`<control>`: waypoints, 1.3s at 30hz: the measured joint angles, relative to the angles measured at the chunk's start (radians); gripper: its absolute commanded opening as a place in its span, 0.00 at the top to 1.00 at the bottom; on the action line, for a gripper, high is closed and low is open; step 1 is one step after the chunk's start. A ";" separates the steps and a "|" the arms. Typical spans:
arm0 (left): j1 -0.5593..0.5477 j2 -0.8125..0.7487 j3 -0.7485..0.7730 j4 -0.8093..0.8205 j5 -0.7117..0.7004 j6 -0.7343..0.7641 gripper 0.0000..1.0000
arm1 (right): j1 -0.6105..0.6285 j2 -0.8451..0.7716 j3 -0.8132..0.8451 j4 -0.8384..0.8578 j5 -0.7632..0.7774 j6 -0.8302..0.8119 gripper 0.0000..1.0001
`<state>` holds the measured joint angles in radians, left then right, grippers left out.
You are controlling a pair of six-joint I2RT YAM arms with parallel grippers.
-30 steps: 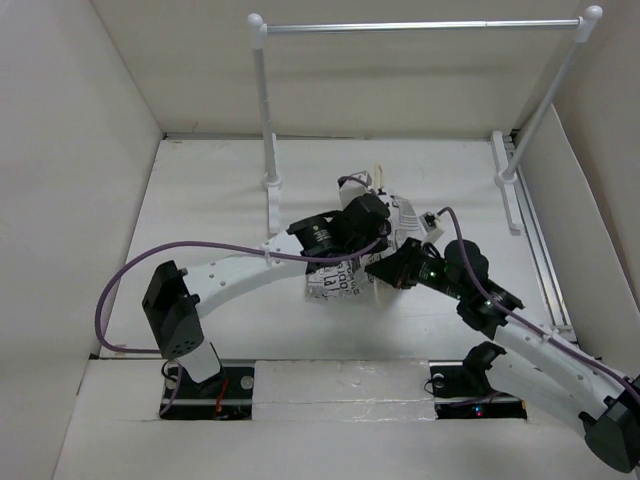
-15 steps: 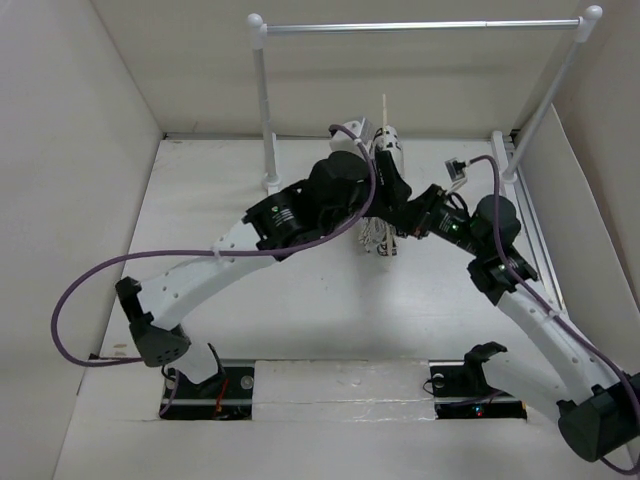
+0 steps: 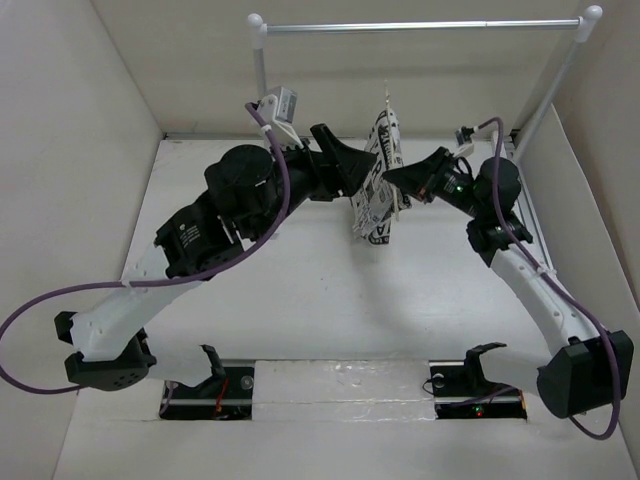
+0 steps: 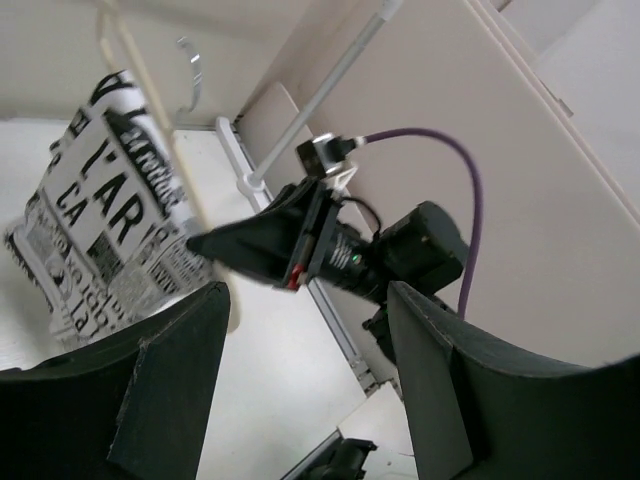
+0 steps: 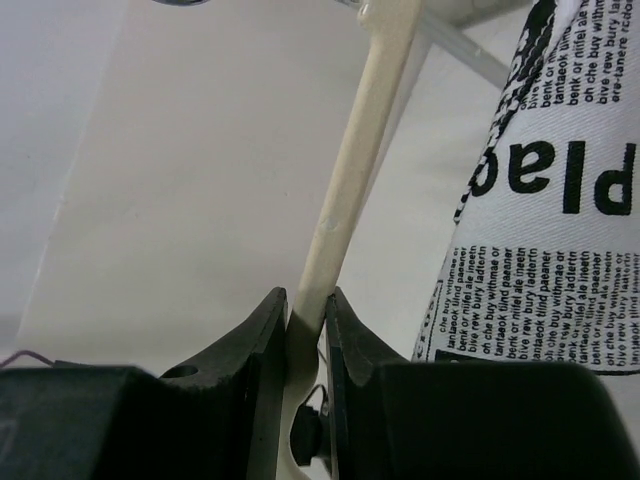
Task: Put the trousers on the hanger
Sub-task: Place the hanger at the clothesline.
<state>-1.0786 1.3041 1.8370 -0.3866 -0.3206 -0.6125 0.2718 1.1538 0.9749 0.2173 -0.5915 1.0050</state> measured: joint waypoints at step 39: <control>0.000 -0.248 -0.514 -0.082 -0.095 -0.130 0.40 | -0.557 0.500 0.504 0.351 -0.098 0.351 1.00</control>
<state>-1.0786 1.0561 1.3228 -0.4686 -0.4152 -0.7429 -0.2855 1.6535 1.4784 0.5682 -0.6891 1.3556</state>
